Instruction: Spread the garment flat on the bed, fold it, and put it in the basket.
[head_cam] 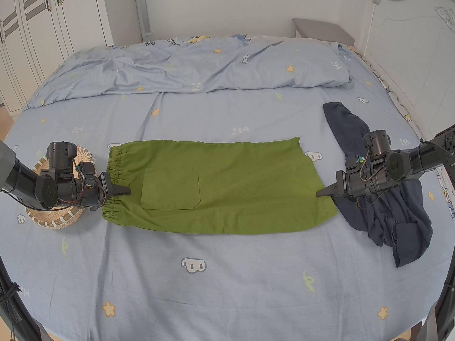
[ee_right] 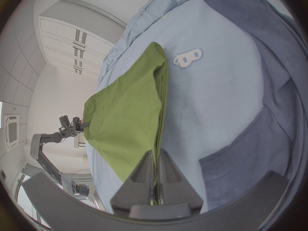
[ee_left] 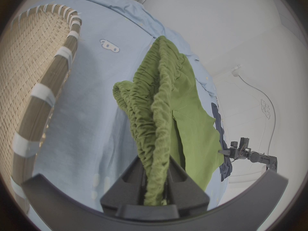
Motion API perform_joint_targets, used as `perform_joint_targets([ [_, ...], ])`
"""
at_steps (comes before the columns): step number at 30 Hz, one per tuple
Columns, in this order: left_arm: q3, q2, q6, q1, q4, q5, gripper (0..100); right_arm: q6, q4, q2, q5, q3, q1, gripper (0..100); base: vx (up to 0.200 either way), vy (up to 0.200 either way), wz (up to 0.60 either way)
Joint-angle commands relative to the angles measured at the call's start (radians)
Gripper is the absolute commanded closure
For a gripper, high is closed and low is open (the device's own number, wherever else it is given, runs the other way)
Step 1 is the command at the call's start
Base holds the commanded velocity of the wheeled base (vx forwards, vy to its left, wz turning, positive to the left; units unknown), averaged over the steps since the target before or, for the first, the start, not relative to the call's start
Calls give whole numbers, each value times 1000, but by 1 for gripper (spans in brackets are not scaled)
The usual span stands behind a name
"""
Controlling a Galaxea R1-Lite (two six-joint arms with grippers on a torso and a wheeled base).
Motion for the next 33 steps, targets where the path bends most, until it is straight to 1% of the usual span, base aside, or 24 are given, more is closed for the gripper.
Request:
perform_joint_targets([
  [1, -21, -8, -1, -3, 45, 0, 100, 1, 25, -86, 1, 20, 13, 100, 0, 0, 0],
  [5, -39, -14, 1, -3, 88, 0, 100, 1, 32, -144, 1, 43, 15, 100, 0, 0, 0],
  [10, -41, -16, 1, -2, 93, 0, 100, 7, 52, -195, 1, 61, 13, 100, 0, 0, 0],
  [11, -41, -25, 1, -3, 106, 0, 100, 7, 82, -232, 1, 89, 12, 100, 0, 0, 0],
  [14, -36, -49, 15, -6, 185, 0, 100, 7, 109, -295, 0, 142, 7, 100, 0, 0, 0],
  [16, -30, -65, 68, -6, 264, 0, 100, 7, 121, -345, 1, 194, 4, 100, 0, 0, 0],
  [20, -10, -108, 220, 6, 450, -7, 100, 3, 114, -430, 0, 322, 2, 100, 0, 0, 0],
  [21, -4, -129, 245, 10, 490, -9, 100, 3, 111, -448, 0, 352, 1, 100, 0, 0, 0],
  [23, 16, -166, 266, 26, 541, -12, 100, -1, 111, -476, -2, 405, 2, 100, 0, 0, 0],
  [25, 39, -191, 274, 29, 557, -12, 100, -2, 109, -488, -2, 441, 10, 100, 0, 0, 0],
  [27, 135, -237, 280, 29, 553, -10, 100, -4, 95, -519, -2, 529, 18, 100, 0, 0, 0],
  [28, 158, -247, 283, 30, 551, -10, 100, -4, 89, -523, -2, 547, 25, 100, 0, 0, 0],
  [29, 214, -266, 292, 30, 537, -7, 100, -2, 74, -539, -3, 595, 50, 100, 0, 0, 0],
  [31, 281, -280, 308, 34, 504, -3, 100, 1, 48, -554, -3, 653, 70, 100, 0, 0, 0],
  [32, 281, -280, 308, 34, 504, -3, 100, 1, 48, -554, -3, 653, 70, 100, 0, 0, 0],
  [33, 358, -292, 323, 40, 453, 0, 100, 4, 17, -562, -3, 711, 82, 100, 0, 0, 0],
])
